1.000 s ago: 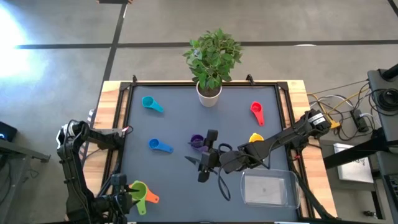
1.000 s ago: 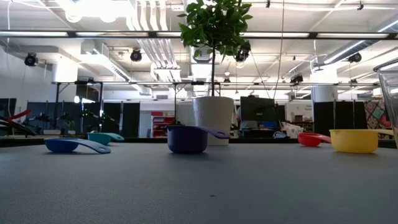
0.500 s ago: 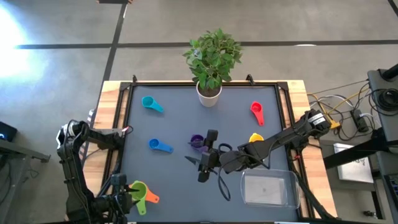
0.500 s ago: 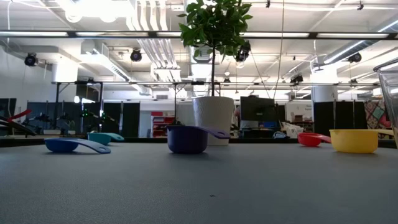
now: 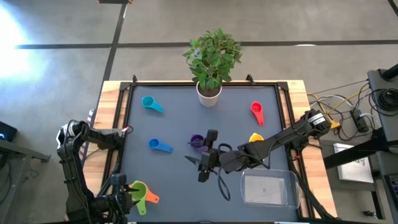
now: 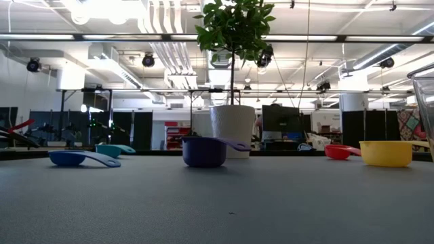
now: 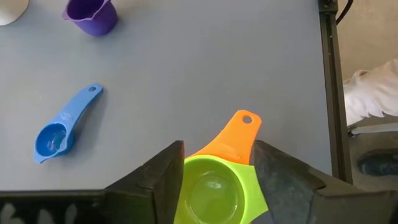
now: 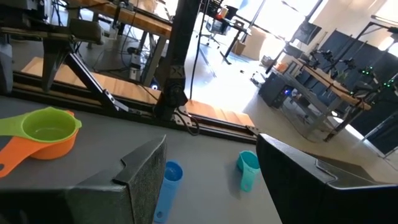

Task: Nest measuring cups in basket
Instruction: Adjust the nested measuring cups

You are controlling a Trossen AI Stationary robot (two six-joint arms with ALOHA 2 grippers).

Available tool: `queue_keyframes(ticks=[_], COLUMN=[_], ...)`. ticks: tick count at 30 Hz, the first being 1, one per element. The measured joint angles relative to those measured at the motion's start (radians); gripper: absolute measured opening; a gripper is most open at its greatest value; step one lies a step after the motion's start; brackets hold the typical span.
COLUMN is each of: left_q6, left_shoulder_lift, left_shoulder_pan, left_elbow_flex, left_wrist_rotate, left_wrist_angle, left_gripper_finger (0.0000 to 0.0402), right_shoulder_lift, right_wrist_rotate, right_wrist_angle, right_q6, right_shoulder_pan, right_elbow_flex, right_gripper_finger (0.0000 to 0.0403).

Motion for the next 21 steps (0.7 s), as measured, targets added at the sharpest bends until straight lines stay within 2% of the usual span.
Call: queue_keyframes(ticks=[8,21], left_q6=[-0.013,-0.042], left_shoulder_lift=[0.000,0.000], left_shoulder_pan=[0.000,0.000], left_elbow_flex=[0.000,0.000], left_wrist_rotate=[0.001,0.001], left_wrist_angle=[-0.020,-0.021], left_gripper_finger=[0.0237,0.0235], right_shoulder_lift=[0.000,0.000], right_wrist_rotate=[0.001,0.001], right_wrist_angle=[0.000,-0.004], right_q6=[-0.008,-0.043], right_shoulder_pan=[-0.001,-0.004], right_elbow_flex=[0.000,0.000], right_gripper_finger=[0.0238,0.0238])
